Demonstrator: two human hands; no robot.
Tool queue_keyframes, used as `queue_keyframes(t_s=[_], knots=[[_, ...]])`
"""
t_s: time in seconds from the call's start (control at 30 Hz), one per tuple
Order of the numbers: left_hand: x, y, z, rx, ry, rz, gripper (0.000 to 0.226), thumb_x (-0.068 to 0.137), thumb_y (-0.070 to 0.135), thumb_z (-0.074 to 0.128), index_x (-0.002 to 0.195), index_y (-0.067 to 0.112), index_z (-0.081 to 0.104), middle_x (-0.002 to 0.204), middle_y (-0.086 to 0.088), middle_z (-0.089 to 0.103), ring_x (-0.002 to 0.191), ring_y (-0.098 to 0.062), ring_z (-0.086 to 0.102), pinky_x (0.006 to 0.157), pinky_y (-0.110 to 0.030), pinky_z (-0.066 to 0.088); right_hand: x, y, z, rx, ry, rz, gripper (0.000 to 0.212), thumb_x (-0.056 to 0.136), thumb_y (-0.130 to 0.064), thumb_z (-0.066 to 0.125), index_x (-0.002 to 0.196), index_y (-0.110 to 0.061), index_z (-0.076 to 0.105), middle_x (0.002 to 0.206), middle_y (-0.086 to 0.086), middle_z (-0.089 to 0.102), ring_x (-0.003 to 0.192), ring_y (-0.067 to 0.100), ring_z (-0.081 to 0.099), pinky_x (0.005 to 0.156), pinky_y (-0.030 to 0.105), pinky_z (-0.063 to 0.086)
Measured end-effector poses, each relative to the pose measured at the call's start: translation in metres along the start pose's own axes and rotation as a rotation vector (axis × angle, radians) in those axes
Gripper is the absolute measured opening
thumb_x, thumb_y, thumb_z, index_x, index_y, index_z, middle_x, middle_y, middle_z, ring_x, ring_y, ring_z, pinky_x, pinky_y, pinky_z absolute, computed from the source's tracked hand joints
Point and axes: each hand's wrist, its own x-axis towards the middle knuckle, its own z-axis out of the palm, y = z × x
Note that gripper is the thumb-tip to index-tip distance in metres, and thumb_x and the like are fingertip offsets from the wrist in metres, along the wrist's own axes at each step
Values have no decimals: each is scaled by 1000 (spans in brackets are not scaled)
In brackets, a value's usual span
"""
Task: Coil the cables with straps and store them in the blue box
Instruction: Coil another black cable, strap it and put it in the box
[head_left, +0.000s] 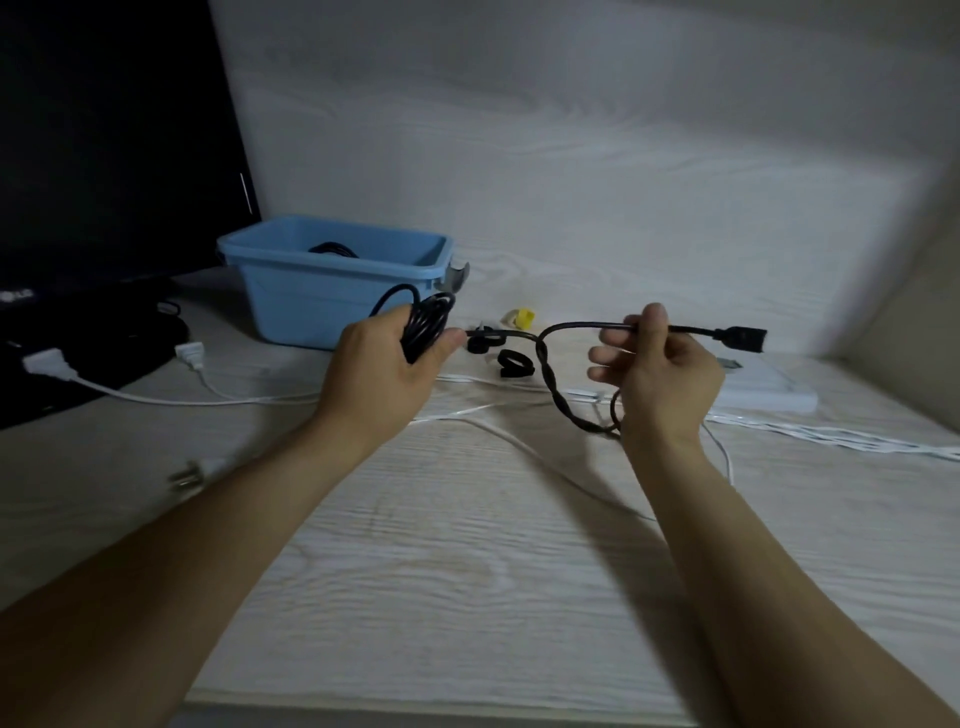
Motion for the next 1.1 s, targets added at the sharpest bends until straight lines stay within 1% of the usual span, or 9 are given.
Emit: queue_keyframes(t_s=[0.3,0.37,0.47,0.57,0.73,0.87,0.93,1.0,1.1], knots=[[5,-11,-2,70,120,-29,41,88,38,69,72,1,59,68,-11,63,65,-29,60,61,-45,51,24,-13,-17,321,220,169,36,103,-17,51,70,-5,49,49,3,50,40,17,47,46,26,47],[7,-14,-3,96,144,-50,40,88,38,69,76,0,61,72,-11,66,69,-28,62,65,-44,53,30,-13,-23,374,160,291,33,103,-14,51,71,-7,48,44,-1,51,39,14,49,44,24,49],[11,-23,-10,122,204,-133,40,88,38,69,79,-1,64,78,-10,67,75,-26,63,68,-37,53,39,-17,-35,211,-110,534,27,102,-22,52,79,-9,54,50,-4,58,43,4,55,50,14,52],[13,-35,-16,84,203,-174,38,90,37,67,83,-1,65,81,-10,68,78,-23,63,69,-32,51,43,-21,-43,-66,-352,526,35,99,-33,56,71,-12,54,51,-5,53,42,5,49,47,15,47],[14,-28,-11,-1,140,-211,30,93,36,63,77,11,59,70,11,59,67,-1,55,58,-8,38,38,-27,-26,207,-390,571,29,99,-33,56,77,-14,59,64,-4,56,57,8,54,53,20,50],[27,-12,-16,-70,159,-269,31,94,33,62,67,22,53,67,12,56,64,1,53,53,-9,38,38,-48,-10,417,-467,610,24,101,-18,52,83,-7,62,85,7,68,84,19,70,76,27,60],[35,-3,-23,-51,146,-257,34,94,31,62,64,23,50,64,10,55,61,0,51,51,-7,36,41,-64,-8,434,-530,584,20,103,-13,46,91,-6,61,96,9,70,95,22,72,80,27,59],[42,3,-32,-30,124,-237,35,93,32,63,63,21,48,63,8,53,60,-2,49,49,-9,35,44,-78,-8,387,-503,528,19,104,-13,44,96,-8,60,94,3,72,96,18,72,78,25,59],[47,5,-44,9,112,-200,39,90,29,69,59,24,45,58,9,48,55,-2,45,49,-14,33,50,-86,-11,296,-316,488,18,103,-14,50,90,-7,61,83,0,70,79,10,73,72,19,59]])
